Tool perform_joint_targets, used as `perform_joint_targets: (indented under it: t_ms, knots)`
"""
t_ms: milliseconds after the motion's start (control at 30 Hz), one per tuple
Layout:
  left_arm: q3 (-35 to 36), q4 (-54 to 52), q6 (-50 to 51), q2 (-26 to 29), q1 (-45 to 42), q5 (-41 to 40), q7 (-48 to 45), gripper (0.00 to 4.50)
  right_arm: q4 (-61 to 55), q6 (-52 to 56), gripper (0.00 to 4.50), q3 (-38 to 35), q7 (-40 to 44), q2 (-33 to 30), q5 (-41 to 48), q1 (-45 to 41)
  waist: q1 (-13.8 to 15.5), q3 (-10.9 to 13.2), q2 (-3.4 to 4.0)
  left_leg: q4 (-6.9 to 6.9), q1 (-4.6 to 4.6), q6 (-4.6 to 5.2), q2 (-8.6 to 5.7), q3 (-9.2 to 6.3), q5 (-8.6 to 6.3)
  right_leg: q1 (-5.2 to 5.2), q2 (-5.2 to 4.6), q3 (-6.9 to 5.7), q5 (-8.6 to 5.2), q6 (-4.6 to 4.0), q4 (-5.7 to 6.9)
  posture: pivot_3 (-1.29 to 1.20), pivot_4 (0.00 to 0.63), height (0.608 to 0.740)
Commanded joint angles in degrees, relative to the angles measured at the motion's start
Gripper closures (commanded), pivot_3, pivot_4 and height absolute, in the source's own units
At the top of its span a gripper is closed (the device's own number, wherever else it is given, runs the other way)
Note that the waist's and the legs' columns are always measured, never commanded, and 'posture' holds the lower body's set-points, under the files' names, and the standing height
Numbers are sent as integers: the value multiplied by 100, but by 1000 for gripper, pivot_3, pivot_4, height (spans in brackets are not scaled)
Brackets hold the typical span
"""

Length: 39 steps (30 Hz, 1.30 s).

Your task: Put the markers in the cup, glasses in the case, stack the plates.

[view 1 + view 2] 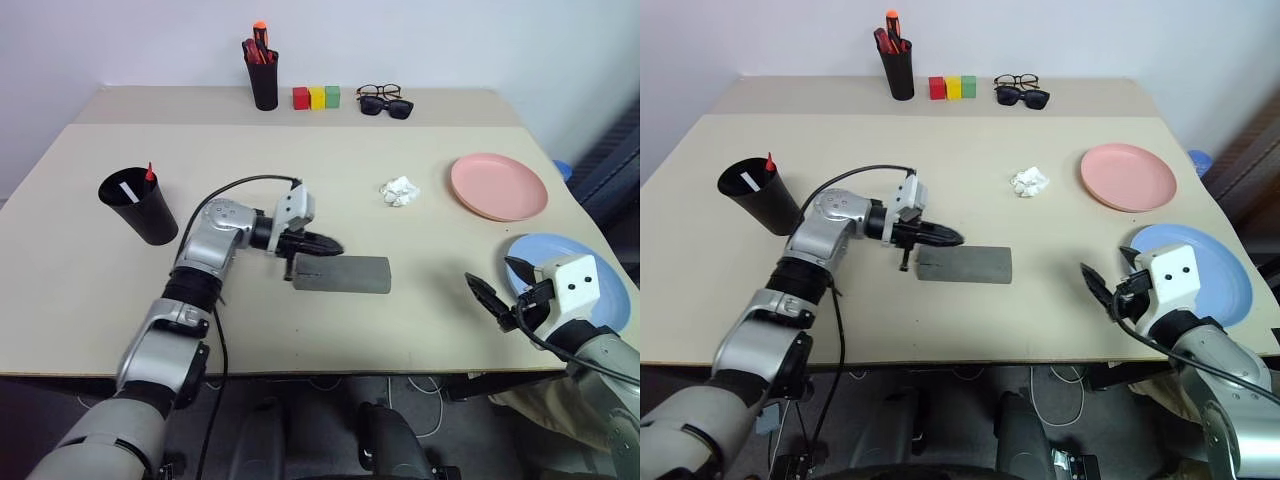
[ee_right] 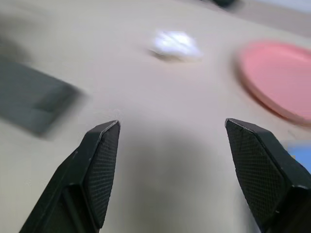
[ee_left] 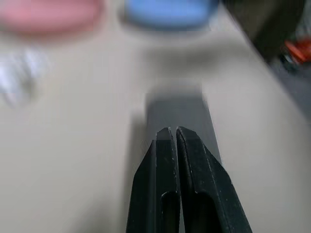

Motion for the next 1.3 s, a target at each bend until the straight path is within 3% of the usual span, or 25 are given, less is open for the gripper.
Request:
perform_joint_targets:
  t_ms: [33,100,300,633,700,867,1133,1300]
  knots:
    - [-33,-657,356,-218,117,-224,451,3865,533,-249,987,-73,-217,70,-389,-76,9,-5,10,-1,3,0,0,0,0,0,0,0,0,0,1,0,150,740]
    - [-196,-816,494,-312,224,-247,495,3071,857,-396,987,3,-226,72,-567,-108,-11,-8,15,-4,9,1,-1,1,0,1,1,0,0,1,5,0,150,740]
    - [-459,-1211,820,-385,410,-296,701,25,1457,-673,987,154,-172,108,-758,-315,-87,-6,18,-7,12,2,-1,-1,1,-1,2,0,0,1,10,0,150,740]
    - [-618,-1476,1013,-224,401,-291,891,25,1501,-403,987,369,-300,212,-807,-586,-71,-6,19,-5,9,2,-1,-1,1,-1,2,0,0,1,9,0,150,740]
    - [-617,-1509,1037,-218,388,-322,916,0,1515,-325,1791,364,-341,205,-832,-615,-72,-6,19,-5,9,2,-1,-1,1,-1,2,1,0,1,8,0,150,740]
    - [-615,-1575,1090,-196,405,-346,975,0,1543,-149,4341,299,-415,146,-873,-665,-75,-7,19,-5,10,2,-1,-1,1,-1,2,1,0,1,9,0,150,740]
    - [-626,-1714,1178,-175,531,-411,1137,0,1436,-337,4435,80,-587,14,-1151,-816,-72,-7,19,-4,9,2,-1,-1,1,0,2,1,0,1,8,0,150,740]
    - [-626,-1844,1242,-140,685,-455,1258,0,1409,-582,4435,198,-819,-179,-1495,-1593,-116,-4,25,-5,12,2,-1,-1,1,-2,2,1,0,1,12,0,150,740]
